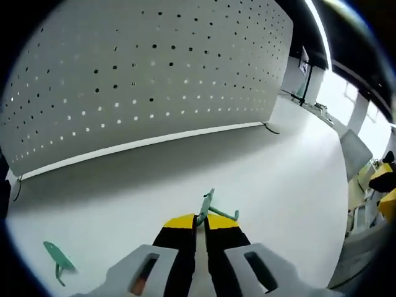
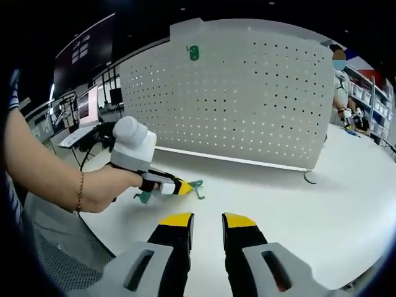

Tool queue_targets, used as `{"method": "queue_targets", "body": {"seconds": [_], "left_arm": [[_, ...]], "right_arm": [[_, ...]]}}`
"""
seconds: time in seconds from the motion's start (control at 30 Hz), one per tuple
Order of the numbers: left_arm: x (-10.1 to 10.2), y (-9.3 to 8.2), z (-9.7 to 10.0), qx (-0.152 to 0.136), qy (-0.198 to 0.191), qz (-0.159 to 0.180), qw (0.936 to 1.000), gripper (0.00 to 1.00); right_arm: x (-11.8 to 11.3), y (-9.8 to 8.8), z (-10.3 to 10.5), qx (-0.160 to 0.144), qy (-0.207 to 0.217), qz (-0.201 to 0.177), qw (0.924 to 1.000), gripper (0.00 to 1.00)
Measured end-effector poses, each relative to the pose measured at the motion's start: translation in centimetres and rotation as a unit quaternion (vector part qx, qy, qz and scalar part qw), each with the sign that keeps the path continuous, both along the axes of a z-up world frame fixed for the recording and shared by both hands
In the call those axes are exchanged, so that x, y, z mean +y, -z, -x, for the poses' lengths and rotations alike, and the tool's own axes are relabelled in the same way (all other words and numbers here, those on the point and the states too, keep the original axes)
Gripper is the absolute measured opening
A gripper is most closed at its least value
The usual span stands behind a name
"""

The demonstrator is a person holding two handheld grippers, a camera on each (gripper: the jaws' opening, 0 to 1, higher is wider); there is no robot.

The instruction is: Insert the hook assembly into the mounting plate slot until the hook locks in place.

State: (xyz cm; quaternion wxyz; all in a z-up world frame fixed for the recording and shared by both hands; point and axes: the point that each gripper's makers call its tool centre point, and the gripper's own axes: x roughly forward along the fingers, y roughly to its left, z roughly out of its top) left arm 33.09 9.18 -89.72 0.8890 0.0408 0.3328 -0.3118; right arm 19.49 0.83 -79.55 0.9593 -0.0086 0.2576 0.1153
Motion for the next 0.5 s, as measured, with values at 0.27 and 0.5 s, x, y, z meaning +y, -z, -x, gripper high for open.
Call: {"method": "queue_targets", "body": {"seconds": [0.27, 0.5], "left_arm": [[0.0, -1.3, -0.7, 0.000, -0.002, 0.019, 0.9998, 0.02], [0.9, -3.3, -1.0, 0.019, -0.007, 0.051, 0.9985, 0.01]], "right_arm": [[-0.3, -0.3, -0.1, -0.006, 0.007, -0.001, 1.0000, 0.16], [-1.0, -0.7, -0.3, -0.012, 0.024, -0.016, 0.9995, 0.15]]}}
